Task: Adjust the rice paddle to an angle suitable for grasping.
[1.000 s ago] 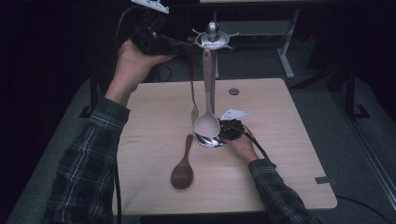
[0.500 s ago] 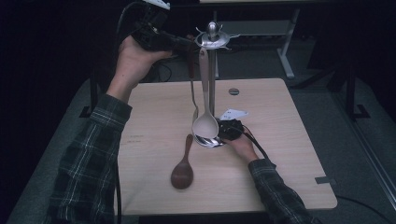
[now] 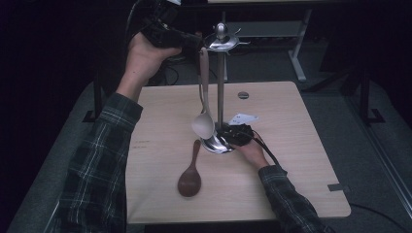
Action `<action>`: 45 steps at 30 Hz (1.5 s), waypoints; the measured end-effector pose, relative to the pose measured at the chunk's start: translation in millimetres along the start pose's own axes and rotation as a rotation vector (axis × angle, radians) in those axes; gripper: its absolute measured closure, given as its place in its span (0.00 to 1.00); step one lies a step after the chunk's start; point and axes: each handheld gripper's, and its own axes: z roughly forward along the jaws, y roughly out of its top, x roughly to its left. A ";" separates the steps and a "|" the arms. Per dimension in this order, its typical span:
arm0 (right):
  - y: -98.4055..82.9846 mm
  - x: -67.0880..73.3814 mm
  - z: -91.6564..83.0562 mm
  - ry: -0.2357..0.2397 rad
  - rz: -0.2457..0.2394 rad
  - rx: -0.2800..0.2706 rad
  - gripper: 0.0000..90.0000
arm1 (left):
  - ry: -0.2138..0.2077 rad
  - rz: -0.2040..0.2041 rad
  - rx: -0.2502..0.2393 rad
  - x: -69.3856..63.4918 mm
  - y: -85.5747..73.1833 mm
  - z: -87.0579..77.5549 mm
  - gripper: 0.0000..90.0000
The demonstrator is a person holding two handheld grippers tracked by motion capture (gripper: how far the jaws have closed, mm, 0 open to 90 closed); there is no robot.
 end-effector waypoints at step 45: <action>0.1 -0.4 0.4 0.001 -0.007 0.003 0.80 | -0.028 0.031 0.011 -26.2 -2.1 -10.1 1.00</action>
